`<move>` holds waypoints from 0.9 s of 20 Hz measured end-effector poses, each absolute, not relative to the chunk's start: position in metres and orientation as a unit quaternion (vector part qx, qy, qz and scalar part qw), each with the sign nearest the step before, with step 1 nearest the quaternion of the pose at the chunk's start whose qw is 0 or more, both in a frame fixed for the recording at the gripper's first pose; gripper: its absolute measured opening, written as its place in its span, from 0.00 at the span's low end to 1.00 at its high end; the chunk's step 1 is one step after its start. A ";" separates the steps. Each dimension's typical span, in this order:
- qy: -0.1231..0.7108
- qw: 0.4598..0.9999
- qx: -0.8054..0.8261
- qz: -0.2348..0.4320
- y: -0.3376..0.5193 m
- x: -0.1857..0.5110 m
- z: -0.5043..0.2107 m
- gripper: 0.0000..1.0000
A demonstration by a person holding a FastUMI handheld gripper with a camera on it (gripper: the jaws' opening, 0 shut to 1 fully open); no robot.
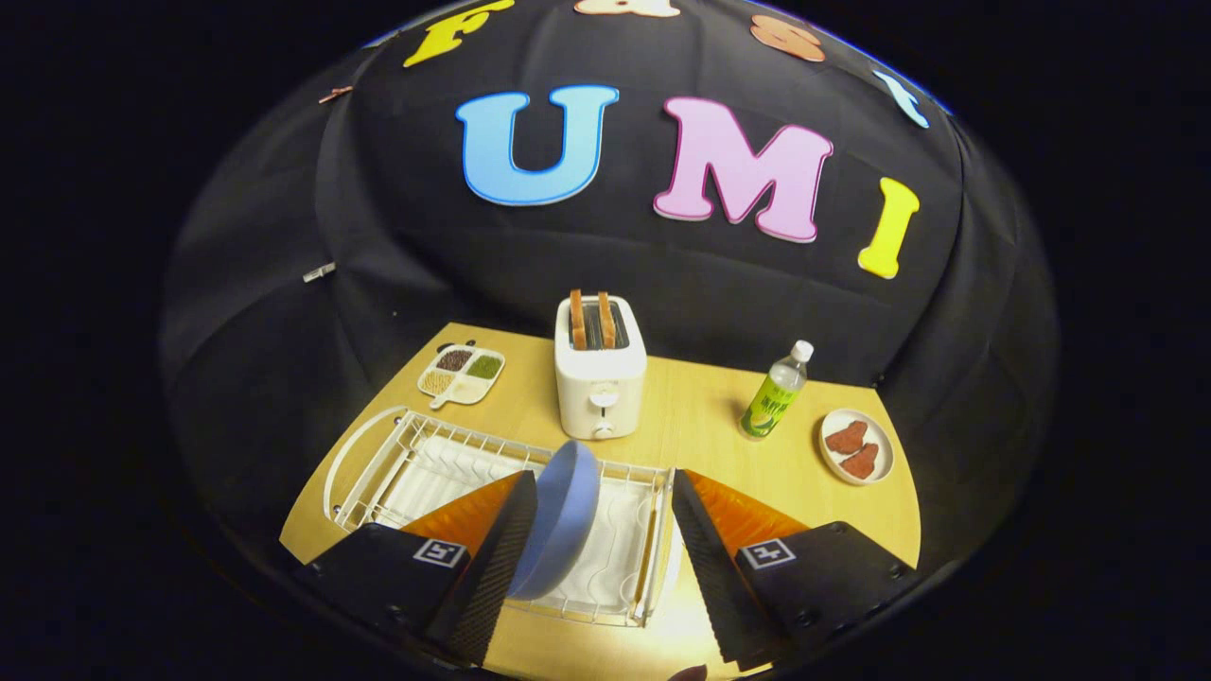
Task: Take the plate from the dish rack, then take the spoon from the basket and place it into the plate.
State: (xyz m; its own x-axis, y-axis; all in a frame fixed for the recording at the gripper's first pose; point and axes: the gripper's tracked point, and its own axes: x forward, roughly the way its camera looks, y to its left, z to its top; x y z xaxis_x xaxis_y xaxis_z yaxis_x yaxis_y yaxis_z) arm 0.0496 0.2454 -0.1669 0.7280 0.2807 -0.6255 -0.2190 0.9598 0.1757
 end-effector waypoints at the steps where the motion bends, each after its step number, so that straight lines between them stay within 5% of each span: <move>1: 0.360 0.922 0.052 0.131 0.253 0.051 -0.179 0.87; 14: 0.494 0.867 0.058 0.034 0.271 0.045 -0.267 0.35; 18: 0.500 0.865 0.015 0.033 0.278 0.047 -0.255 0.30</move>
State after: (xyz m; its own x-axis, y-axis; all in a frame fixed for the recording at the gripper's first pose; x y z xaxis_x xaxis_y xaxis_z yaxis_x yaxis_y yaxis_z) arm 0.0470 0.2776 -0.2551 0.4980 0.0717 -0.8642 -0.0416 0.9974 0.0588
